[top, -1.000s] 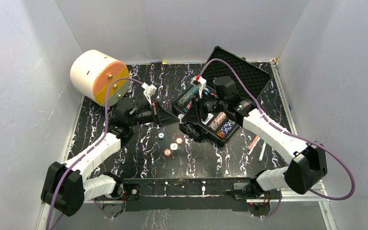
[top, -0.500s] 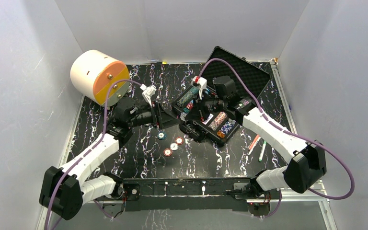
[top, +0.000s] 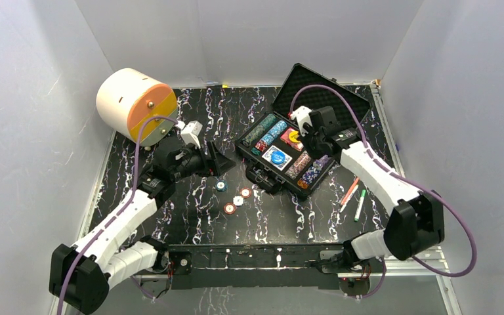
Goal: Pack up texas hold em set
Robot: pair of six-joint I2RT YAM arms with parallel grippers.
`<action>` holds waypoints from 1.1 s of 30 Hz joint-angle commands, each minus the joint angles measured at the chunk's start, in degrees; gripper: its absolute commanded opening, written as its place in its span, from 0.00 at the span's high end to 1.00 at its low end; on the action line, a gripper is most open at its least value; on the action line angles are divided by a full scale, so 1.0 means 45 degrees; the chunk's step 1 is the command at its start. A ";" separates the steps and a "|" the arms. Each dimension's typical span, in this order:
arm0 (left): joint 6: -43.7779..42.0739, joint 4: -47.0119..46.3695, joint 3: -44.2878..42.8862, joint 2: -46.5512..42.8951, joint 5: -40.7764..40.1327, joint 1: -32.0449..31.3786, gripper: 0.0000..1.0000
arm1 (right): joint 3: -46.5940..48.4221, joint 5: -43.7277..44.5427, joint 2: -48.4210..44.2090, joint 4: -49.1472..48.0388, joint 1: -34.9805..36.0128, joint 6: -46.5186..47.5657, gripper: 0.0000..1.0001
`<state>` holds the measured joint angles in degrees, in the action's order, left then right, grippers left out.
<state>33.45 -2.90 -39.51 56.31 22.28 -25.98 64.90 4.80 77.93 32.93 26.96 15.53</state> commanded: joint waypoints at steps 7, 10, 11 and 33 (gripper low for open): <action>-0.0255 0.0624 -0.0218 -0.0146 -0.0108 0.0033 0.25 | 0.0902 0.0722 0.1851 0.1646 -0.0950 0.1156 1.00; -0.0287 0.0718 -0.0175 -0.0170 -0.0136 0.0030 0.25 | 0.0862 0.0786 0.2013 0.1800 -0.1001 0.1264 1.00; -0.0293 0.0721 -0.0148 -0.0185 -0.0129 0.0030 0.25 | 0.0827 0.0765 0.2008 0.1803 -0.1008 0.1302 1.00; -0.0261 0.0761 0.0075 -0.0065 -0.0206 0.0031 0.25 | 0.0844 0.0297 0.2175 0.2463 -0.0996 0.1509 0.77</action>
<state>32.99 0.19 -39.46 56.88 21.54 -25.98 65.91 7.01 87.64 41.50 22.72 21.41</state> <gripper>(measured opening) 0.746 0.162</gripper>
